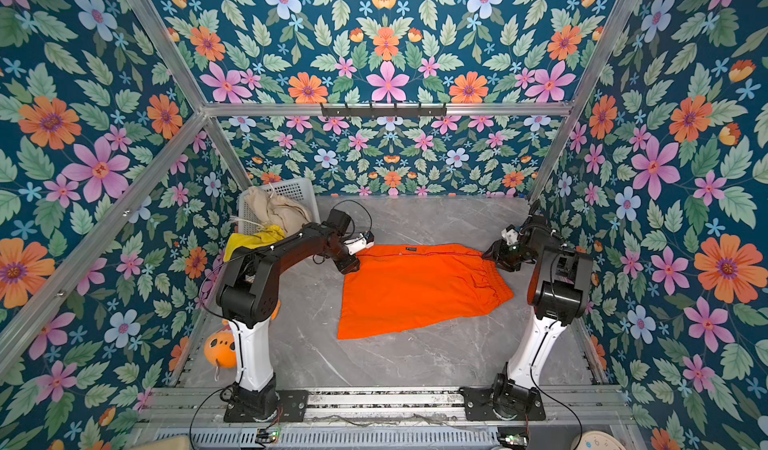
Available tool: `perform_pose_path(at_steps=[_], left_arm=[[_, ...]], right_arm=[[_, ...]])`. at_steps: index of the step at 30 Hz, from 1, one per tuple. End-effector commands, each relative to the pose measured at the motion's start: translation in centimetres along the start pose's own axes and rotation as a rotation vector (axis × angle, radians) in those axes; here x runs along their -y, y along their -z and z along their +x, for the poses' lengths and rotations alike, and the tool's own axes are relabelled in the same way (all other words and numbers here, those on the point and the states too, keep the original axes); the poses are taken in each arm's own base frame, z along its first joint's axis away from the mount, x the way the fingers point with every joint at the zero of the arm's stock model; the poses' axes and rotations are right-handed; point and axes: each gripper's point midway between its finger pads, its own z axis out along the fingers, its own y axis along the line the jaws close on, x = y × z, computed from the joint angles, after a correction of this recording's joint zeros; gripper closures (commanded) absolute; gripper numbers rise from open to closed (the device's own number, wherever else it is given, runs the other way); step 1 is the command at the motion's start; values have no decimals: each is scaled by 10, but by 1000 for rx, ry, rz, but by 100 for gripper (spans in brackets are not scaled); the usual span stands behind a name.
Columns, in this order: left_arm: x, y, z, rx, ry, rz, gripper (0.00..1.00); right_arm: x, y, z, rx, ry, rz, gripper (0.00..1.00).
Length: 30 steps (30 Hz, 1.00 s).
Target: Fold and stack the shorts
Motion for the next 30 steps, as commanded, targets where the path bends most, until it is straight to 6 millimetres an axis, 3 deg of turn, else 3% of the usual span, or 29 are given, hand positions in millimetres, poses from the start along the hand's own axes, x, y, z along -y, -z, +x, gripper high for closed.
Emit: perform_pose_path(at_steps=[1,7,13,21,30], left_arm=[[1,1,-2,13,5,16,48],[5,3,-2,13,10,36,65],[7,9,1,16,13,37,81],[12,44,-6,50,26,31,91],[23,114,-15,116,29,4,93]], right_arm=[[-7,3,4,-13,11,-28,61],[-12,8,1,16,22,-32,85],[-23,21,-1,57,45,-43,99],[-47,54,1,141,65,-47,100],[-72,99,17,234,82,-19,100]])
